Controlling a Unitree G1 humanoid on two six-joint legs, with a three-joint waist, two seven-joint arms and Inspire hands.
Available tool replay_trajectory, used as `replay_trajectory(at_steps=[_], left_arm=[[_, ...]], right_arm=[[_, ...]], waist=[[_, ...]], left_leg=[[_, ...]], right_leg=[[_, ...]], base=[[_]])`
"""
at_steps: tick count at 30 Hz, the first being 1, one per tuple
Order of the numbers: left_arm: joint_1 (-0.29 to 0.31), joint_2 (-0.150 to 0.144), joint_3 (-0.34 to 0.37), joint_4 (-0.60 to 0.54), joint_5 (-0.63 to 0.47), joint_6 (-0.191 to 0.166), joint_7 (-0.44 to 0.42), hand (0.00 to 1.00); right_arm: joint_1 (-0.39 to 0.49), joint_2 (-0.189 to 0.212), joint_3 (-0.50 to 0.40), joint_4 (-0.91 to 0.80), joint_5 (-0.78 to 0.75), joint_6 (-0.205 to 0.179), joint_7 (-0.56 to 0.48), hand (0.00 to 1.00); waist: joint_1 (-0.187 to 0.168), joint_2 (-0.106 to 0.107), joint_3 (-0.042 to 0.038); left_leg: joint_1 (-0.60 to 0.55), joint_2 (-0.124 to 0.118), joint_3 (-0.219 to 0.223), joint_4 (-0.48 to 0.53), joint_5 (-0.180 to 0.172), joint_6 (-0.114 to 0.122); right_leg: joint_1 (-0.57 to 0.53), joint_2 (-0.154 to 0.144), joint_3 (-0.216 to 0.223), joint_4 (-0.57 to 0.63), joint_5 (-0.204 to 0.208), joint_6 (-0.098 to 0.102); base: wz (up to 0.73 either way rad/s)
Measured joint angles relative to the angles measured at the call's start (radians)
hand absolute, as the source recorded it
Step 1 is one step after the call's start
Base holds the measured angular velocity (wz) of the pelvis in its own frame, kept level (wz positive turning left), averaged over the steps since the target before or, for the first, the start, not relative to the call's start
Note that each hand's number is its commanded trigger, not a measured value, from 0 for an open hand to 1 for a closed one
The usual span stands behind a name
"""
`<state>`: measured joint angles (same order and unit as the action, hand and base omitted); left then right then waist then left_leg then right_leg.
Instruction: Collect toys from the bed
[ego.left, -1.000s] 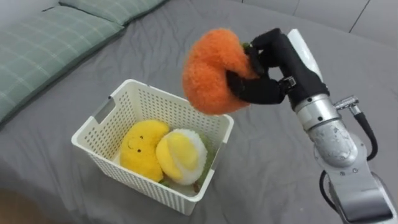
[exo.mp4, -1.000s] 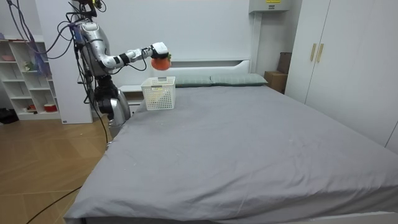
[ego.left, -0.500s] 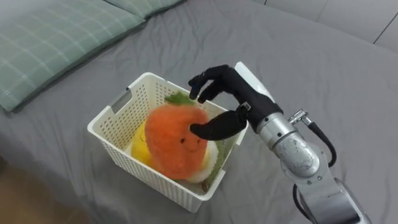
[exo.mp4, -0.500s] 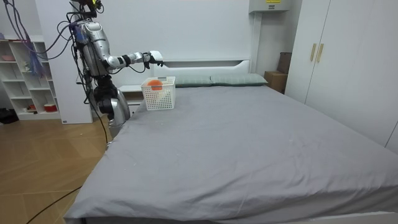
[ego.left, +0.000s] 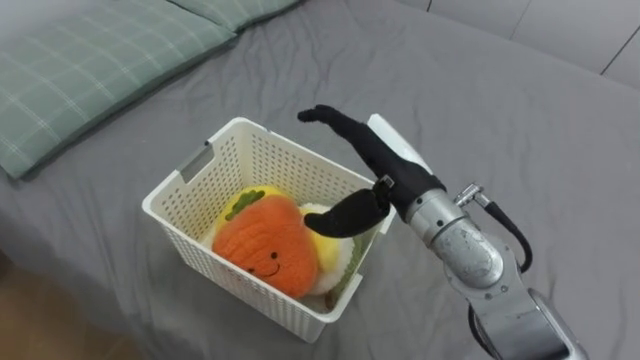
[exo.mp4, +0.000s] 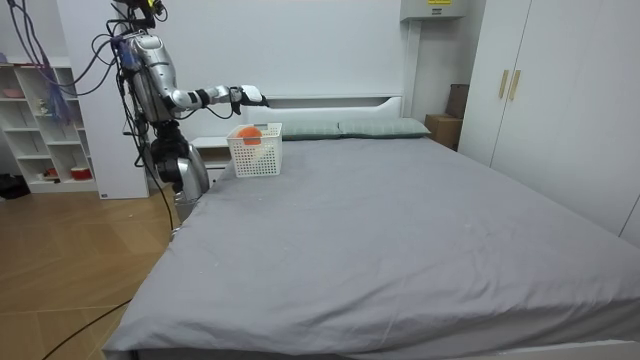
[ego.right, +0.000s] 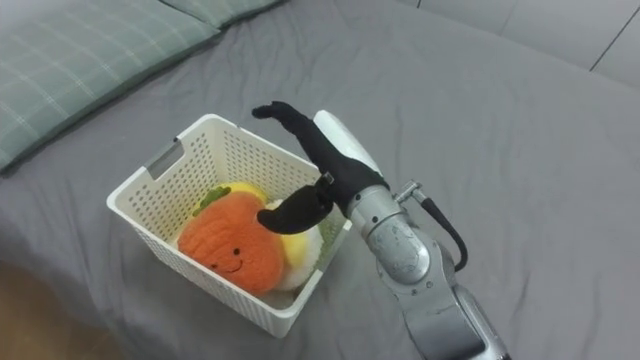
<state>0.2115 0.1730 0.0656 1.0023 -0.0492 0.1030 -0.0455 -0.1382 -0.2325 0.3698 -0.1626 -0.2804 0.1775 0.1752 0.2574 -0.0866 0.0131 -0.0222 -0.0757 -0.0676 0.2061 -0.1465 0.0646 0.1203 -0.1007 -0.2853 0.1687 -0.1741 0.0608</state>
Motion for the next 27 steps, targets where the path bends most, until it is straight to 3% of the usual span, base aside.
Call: replay_trajectory(at_steps=[18, 22, 25, 27], left_arm=[[0.000, -0.002, 0.010, 0.001, -0.005, 0.000, 0.015, 0.00], [-0.002, -0.002, 0.011, 0.002, -0.007, 0.000, 0.017, 0.00], [0.004, -0.006, 0.022, 0.000, -0.010, -0.001, 0.016, 0.00], [0.015, -0.007, 0.028, -0.002, -0.040, -0.004, 0.017, 0.00]], right_arm=[[-0.008, 0.000, -0.003, 0.044, 0.029, 0.000, -0.006, 0.00], [-0.029, 0.004, -0.035, 0.081, 0.130, 0.000, -0.024, 0.00], [-0.029, 0.019, -0.124, 0.083, 0.257, -0.011, -0.080, 0.00], [-0.030, 0.010, -0.184, 0.086, 0.436, -0.030, -0.144, 0.00]], waist=[[-0.002, -0.006, 0.0010], [-0.009, -0.008, 0.0023], [-0.007, -0.007, 0.0039], [-0.024, -0.003, 0.0067]], left_leg=[[0.018, 0.004, 0.022, -0.019, 0.002, 0.001], [0.019, 0.005, 0.025, -0.019, 0.002, 0.001], [0.018, 0.006, 0.031, -0.018, 0.002, 0.001], [0.017, 0.008, 0.036, -0.015, 0.002, 0.001]], right_leg=[[-0.001, 0.000, 0.023, -0.001, 0.000, 0.000], [-0.001, 0.000, 0.025, -0.001, 0.000, 0.000], [-0.002, 0.001, 0.024, -0.001, 0.001, 0.001], [-0.002, 0.000, 0.018, -0.002, 0.001, 0.001]], base=[[-0.03], [0.00], [0.00], [0.00]])
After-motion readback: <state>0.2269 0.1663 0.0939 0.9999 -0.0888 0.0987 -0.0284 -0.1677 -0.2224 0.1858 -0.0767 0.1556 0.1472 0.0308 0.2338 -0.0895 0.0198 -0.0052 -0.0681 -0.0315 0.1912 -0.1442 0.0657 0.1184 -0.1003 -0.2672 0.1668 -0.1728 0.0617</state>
